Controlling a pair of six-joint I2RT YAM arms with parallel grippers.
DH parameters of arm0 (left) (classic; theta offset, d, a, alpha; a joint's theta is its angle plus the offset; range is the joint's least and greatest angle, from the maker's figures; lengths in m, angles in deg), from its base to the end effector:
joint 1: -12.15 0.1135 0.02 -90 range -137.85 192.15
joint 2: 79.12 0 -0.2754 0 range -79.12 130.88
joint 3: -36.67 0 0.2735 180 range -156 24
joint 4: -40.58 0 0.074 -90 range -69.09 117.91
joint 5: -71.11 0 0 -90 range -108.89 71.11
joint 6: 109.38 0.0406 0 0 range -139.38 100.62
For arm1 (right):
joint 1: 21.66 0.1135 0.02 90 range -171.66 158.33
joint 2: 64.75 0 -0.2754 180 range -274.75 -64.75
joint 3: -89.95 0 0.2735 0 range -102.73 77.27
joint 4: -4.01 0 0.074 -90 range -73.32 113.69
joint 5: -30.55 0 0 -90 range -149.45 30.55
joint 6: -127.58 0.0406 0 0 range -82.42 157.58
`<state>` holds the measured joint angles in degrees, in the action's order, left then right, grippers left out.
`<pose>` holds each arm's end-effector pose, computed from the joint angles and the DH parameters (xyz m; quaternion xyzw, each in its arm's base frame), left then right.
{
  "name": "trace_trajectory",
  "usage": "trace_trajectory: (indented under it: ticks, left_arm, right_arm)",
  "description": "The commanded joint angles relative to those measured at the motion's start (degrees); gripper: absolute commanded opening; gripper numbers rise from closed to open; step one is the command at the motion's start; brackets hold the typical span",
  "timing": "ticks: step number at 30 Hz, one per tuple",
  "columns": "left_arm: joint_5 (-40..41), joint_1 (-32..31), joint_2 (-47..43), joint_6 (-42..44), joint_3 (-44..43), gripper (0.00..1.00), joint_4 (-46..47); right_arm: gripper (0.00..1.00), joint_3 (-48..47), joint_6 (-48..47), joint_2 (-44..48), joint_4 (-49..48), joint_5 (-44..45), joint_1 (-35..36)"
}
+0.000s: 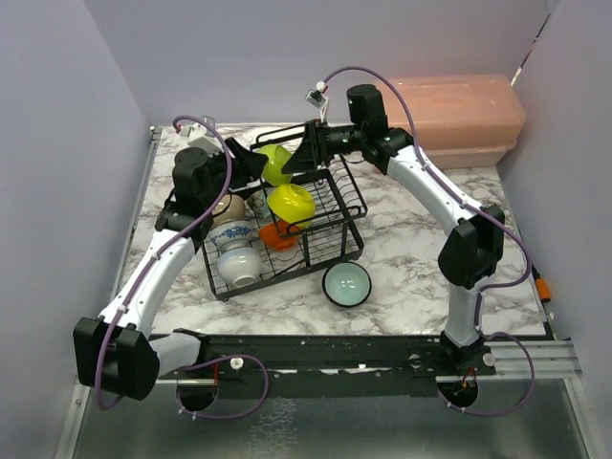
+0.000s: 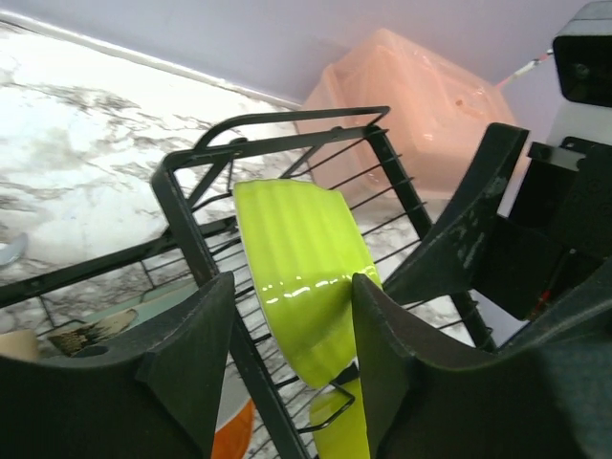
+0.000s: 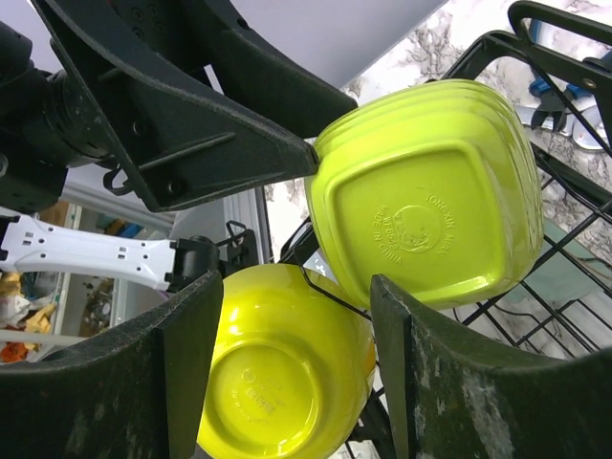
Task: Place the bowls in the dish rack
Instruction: Adjust the bowl in the dish rack.
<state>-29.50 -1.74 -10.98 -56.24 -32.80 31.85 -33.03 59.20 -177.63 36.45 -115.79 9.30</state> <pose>0.2932 -0.0802 0.3608 -0.0891 0.7452 -0.3444 0.5640 0.3990 0.2788 0.3785 -0.3216 0.7085 0.5690 0.2663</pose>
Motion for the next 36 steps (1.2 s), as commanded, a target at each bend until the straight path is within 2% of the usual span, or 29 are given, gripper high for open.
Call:
trace_trajectory:
  ticks: [1, 7, 14, 24, 30, 36]
  left_arm:
    - [6.5, 0.4, -0.9, 7.5, -2.3, 0.55, -9.7]
    - [13.1, 0.4, -1.2, 12.5, -3.3, 0.67, -17.5]
    - [11.9, 0.4, -4.3, 12.9, -2.4, 0.8, -17.8]
    - [7.6, 0.4, -6.4, 10.6, -0.6, 0.82, -13.9]
    - [8.4, 0.4, -11.0, 12.9, 1.0, 0.82, -13.7]
    - [8.3, 0.4, -17.5, 14.0, 5.1, 0.89, -13.9]
  right_arm:
    - [0.67, -0.4, 0.3, -2.2, 2.4, -2.3, 1.6]
    - [0.73, -0.3, 0.7, -0.7, 2.0, 0.2, 1.6]
    - [0.79, 1.2, 1.8, 2.4, 0.1, 3.6, 1.4]
    - [0.8, 6.6, 3.8, 7.4, -3.6, 6.0, -0.5]
    - [0.8, 14.5, 4.7, 16.3, -7.1, 14.0, -2.9]
    - [0.81, 30.2, 8.2, 29.9, -11.3, 19.6, -9.5]
